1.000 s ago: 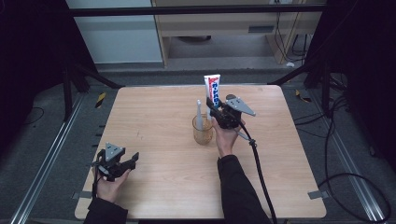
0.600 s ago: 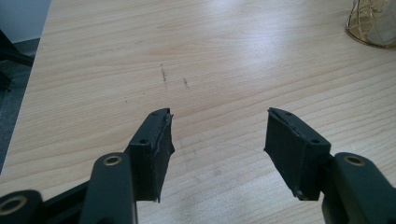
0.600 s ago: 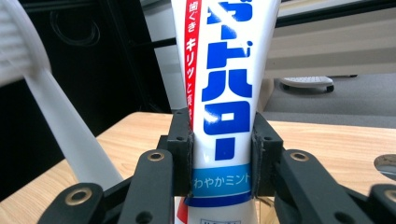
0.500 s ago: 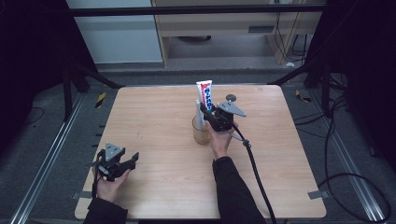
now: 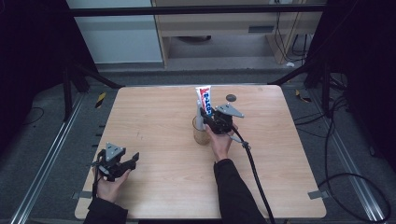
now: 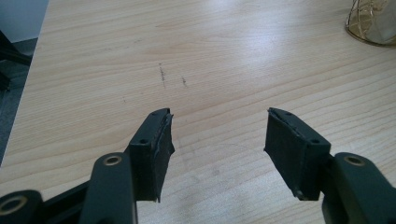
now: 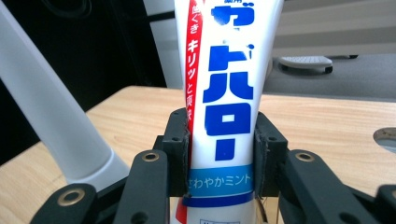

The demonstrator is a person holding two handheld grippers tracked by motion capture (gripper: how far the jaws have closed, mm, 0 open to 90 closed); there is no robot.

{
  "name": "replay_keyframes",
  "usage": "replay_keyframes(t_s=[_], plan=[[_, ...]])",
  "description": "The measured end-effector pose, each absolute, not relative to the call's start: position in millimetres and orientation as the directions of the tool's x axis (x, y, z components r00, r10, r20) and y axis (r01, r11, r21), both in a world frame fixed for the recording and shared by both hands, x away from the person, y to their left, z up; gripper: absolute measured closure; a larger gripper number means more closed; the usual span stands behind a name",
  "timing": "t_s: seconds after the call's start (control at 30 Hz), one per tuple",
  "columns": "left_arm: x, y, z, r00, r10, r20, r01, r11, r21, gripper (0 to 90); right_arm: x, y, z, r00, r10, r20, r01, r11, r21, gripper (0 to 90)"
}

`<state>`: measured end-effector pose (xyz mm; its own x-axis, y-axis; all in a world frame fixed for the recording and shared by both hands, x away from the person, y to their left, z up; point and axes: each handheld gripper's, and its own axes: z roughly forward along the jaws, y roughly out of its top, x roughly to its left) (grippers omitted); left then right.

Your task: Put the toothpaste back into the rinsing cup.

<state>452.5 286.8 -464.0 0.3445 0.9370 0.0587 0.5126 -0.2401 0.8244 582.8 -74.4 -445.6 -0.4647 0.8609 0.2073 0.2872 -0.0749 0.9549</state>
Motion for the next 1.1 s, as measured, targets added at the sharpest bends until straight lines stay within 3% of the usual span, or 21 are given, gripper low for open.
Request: replay_keyframes(t_s=[0.67, 0.77, 0.8, 0.87, 1.1], plan=[[451, 287, -464, 0.344, 0.937, 0.062, 0.514, -0.243, 0.823, 40.8, 570, -81, -439, -0.52, 0.848, 0.102, 0.357, 0.107, 0.928, 54.6], [451, 287, -465, 0.346, 0.936, 0.059, 0.517, -0.243, 0.821, 41.0, 565, -82, -437, -0.54, 0.84, 0.062, 0.358, 0.162, 0.92, 48.0], [451, 287, -465, 0.346, 0.936, 0.06, 0.516, -0.244, 0.821, 41.0, 564, -83, -436, -0.542, 0.839, 0.051, 0.356, 0.174, 0.918, 52.6], [452, 286, -465, 0.347, 0.936, 0.061, 0.517, -0.245, 0.82, 41.0, 560, -88, -431, -0.548, 0.834, 0.062, 0.358, 0.167, 0.919, 51.8], [451, 285, -465, 0.354, 0.933, 0.058, 0.519, -0.248, 0.818, 40.9, 545, -102, -416, -0.56, 0.824, 0.083, 0.394, 0.177, 0.902, 35.8]])
